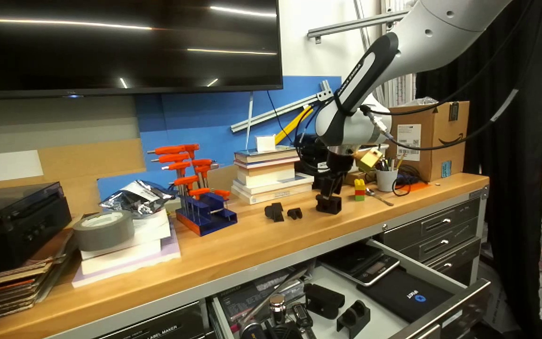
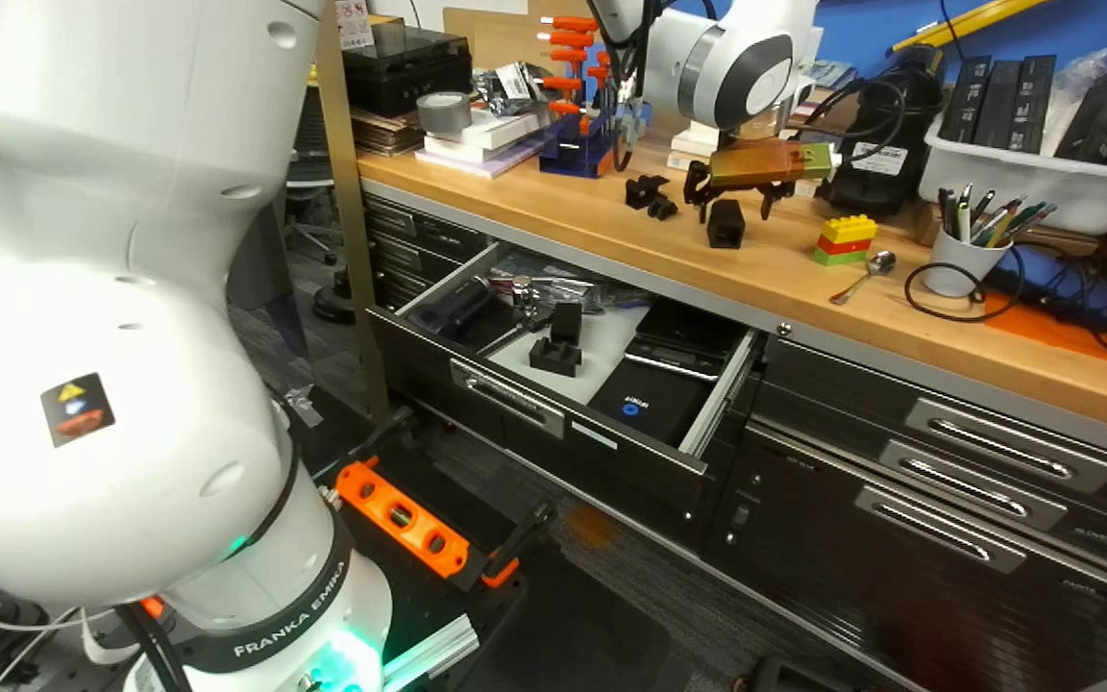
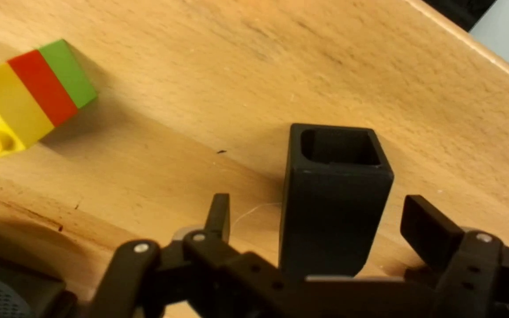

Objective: Place the black objects on the counter inside the open drawer and close the drawer

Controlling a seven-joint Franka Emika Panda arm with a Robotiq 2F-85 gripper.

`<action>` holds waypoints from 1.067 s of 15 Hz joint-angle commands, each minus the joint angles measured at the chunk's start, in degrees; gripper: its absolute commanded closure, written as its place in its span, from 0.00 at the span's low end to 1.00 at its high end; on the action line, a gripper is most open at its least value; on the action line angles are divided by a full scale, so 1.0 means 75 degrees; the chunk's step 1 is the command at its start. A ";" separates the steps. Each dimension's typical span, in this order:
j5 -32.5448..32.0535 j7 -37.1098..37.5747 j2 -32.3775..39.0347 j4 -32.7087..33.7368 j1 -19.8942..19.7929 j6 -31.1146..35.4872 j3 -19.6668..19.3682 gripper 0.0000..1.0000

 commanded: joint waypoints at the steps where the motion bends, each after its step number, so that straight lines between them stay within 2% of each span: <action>1: 0.0147 -0.0178 0.0193 0.0437 -0.0086 -0.0438 0.0142 0.00; 3: 0.0140 -0.0181 0.0264 0.0529 -0.0074 -0.0572 0.0136 0.00; 4: 0.0110 -0.0128 0.0295 0.0558 -0.0047 -0.0615 0.0102 0.25; 5: 0.0065 -0.0076 0.0327 0.0577 -0.0014 -0.0648 0.0063 0.26; 6: 0.0045 -0.0041 0.0353 0.0600 0.0003 -0.0740 0.0042 0.32; 11: 0.0084 0.0027 0.0374 0.0552 -0.0014 -0.1066 0.0006 0.72; 12: 0.0083 0.0089 0.0319 0.0503 0.0003 -0.1109 -0.0013 0.75; 16: 0.0047 0.0427 0.0029 0.0143 0.0091 -0.1283 -0.0092 0.75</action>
